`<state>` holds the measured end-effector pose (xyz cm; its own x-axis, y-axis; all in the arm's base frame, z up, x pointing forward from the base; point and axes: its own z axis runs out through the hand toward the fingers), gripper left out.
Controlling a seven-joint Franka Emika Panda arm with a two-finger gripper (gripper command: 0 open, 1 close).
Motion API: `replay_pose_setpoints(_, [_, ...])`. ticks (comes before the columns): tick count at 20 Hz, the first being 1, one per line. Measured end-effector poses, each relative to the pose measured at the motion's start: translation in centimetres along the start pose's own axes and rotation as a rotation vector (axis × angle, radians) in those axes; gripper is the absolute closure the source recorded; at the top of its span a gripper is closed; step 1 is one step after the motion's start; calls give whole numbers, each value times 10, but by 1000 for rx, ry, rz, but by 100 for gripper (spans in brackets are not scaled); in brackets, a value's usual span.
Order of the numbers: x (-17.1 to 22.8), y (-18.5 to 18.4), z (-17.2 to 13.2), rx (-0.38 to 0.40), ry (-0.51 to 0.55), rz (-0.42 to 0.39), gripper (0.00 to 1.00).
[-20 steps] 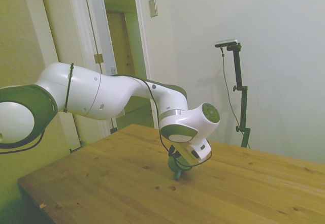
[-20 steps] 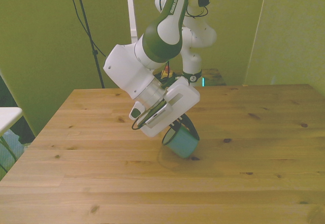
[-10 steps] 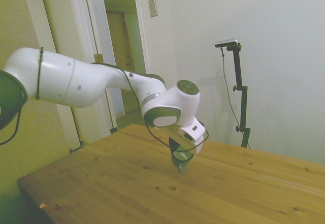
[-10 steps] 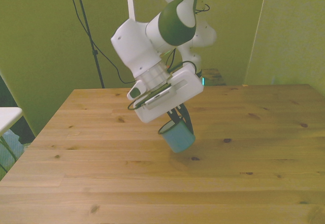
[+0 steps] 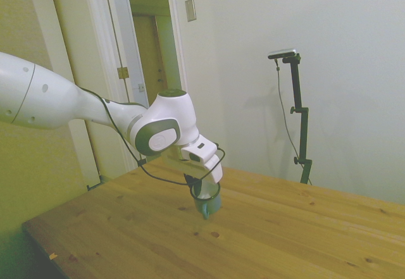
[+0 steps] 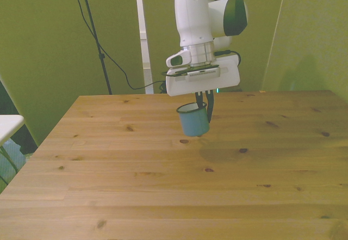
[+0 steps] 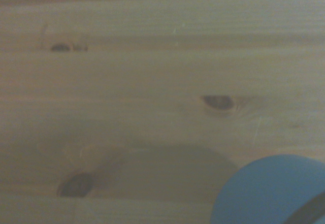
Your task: Flip the mug upright
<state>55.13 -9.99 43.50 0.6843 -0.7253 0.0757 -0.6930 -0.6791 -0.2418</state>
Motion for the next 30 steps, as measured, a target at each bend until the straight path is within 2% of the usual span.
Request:
replay_pose_setpoints(8, [-3, 10, 21, -99, -45, -13, 100])
replay_pose_setpoints(15, [6, 21, 34, -133, -50, 10, 100])
replay_pose_setpoints(16, [7, 21, 36, -137, -48, 16, 0])
replay_pose_setpoints(21, [16, 20, 39, -156, -35, 50, 0])
replay_pose_setpoints(30, [21, 15, 38, -161, -31, 58, 0])
